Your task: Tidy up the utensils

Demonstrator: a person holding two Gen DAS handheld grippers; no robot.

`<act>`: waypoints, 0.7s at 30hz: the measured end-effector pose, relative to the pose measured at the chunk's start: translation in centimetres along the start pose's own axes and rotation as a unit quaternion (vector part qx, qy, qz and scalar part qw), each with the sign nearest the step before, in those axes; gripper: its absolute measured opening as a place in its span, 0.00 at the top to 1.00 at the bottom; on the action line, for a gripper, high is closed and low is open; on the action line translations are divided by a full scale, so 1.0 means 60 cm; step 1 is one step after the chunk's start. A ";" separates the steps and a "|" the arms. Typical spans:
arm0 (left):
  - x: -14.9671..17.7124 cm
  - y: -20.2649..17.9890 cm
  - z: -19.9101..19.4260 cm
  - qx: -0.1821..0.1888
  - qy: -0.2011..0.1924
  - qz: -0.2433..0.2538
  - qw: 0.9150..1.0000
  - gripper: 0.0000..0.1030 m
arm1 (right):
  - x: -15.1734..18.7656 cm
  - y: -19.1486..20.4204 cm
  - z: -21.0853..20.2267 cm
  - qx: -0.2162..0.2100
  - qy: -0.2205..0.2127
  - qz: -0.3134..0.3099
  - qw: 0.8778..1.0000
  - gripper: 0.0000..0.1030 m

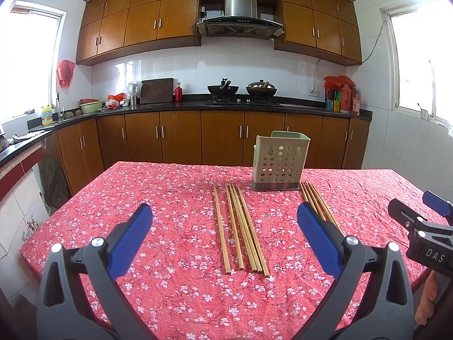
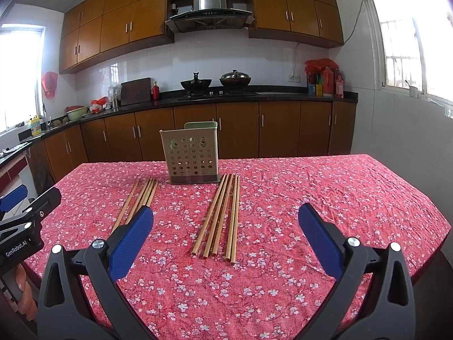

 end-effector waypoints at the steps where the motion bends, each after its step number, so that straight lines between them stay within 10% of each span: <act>1: 0.001 -0.001 0.000 0.000 0.000 0.000 1.000 0.04 | 0.000 0.000 0.000 0.000 0.000 0.000 1.000 0.02; 21: 0.002 0.001 0.001 0.001 0.000 0.000 1.000 0.04 | 0.000 0.001 -0.002 0.000 0.000 0.001 1.000 0.02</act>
Point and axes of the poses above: each gripper's, at about its wrist camera, not at the fingertips, and z roughly the way its jaws point, y to its left, x to its underside, the point moved 5 cm from there along z, roughly the way its jaws point, and after that the axes turned 3 degrees about -y, right-handed, at the moved point
